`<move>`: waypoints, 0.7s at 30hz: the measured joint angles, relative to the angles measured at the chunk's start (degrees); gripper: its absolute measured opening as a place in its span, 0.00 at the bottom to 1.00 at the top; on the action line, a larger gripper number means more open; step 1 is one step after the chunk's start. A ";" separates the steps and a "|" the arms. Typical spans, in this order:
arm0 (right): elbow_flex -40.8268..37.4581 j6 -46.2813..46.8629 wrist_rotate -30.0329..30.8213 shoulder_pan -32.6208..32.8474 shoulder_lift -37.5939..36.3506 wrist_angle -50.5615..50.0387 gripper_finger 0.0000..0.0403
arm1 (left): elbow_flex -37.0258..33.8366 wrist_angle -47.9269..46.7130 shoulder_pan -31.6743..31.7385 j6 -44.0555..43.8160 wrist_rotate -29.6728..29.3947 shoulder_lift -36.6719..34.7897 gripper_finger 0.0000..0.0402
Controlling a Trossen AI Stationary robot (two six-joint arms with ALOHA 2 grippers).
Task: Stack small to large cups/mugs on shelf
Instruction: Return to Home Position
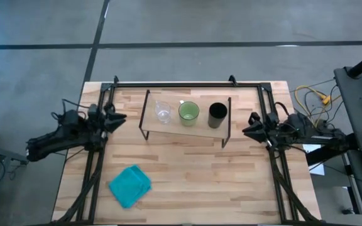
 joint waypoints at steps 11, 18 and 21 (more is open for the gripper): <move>-2.93 -0.37 -1.79 -0.03 -0.24 2.39 0.19 | -12.73 17.81 0.00 -0.89 2.29 0.10 0.23; -6.58 0.17 -1.56 -0.02 -0.14 6.38 0.17 | -12.82 17.65 0.04 -0.53 2.26 0.57 0.23; -6.58 0.08 -1.48 -0.02 -0.16 6.61 0.17 | -12.84 17.10 0.02 -0.44 2.25 0.55 0.23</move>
